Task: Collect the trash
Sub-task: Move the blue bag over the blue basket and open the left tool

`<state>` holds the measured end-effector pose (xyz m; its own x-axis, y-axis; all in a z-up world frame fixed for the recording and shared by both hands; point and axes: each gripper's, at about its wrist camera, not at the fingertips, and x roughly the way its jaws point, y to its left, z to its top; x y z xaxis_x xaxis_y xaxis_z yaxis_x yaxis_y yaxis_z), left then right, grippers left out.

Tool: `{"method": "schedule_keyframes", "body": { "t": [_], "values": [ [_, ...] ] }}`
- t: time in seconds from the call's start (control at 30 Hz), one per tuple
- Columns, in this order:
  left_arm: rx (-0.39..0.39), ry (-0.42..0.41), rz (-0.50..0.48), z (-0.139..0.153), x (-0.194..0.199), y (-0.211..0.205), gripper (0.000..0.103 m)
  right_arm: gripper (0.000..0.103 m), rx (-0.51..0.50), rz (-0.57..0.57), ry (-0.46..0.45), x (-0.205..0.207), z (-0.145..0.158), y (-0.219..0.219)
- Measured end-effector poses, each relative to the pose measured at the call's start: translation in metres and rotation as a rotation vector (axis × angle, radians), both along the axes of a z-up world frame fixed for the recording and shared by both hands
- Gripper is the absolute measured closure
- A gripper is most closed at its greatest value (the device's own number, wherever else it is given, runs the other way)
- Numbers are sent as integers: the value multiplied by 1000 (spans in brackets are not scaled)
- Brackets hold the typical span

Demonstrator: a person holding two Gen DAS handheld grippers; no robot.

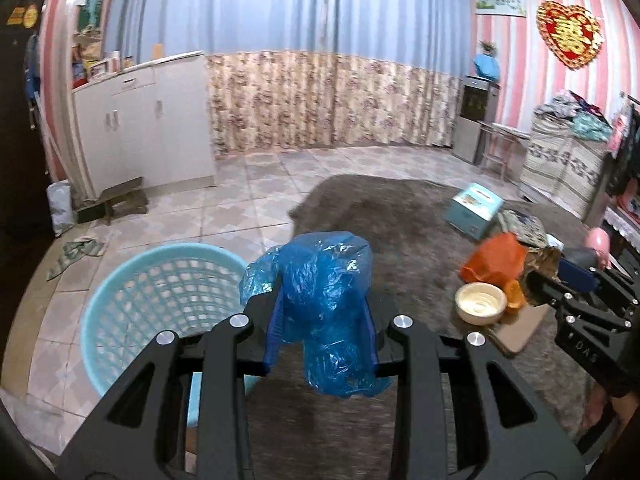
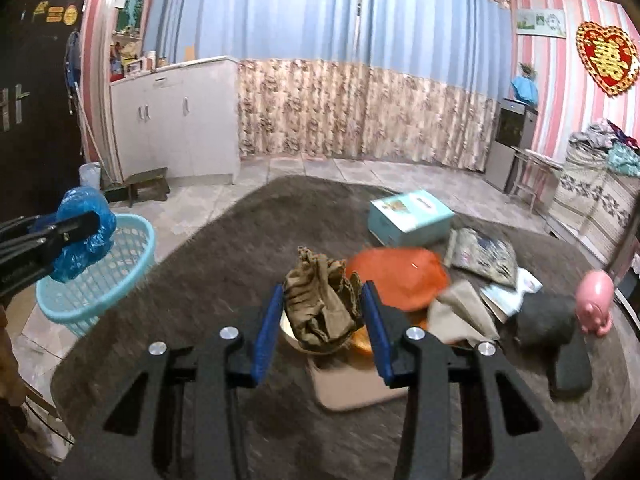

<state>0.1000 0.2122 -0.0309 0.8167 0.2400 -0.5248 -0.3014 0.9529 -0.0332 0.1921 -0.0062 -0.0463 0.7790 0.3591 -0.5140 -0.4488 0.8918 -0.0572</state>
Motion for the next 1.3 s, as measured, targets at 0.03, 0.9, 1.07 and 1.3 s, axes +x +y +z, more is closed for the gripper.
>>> {"method": "schedule_keyframes", "body": {
  "t": [0.03, 0.9, 1.07, 1.3],
  "values": [
    [-1, 0, 19, 1, -1, 8, 72, 62, 3, 10, -3, 0, 1, 7],
    [26, 60, 267, -39, 4, 107, 72, 62, 46, 150, -2, 17, -8, 116],
    [45, 72, 294, -46, 5, 115, 70, 62, 42, 168, 6, 18, -15, 128],
    [51, 48, 335, -41, -4, 130, 27, 62, 39, 193, 22, 23, -25, 142]
  ]
}}
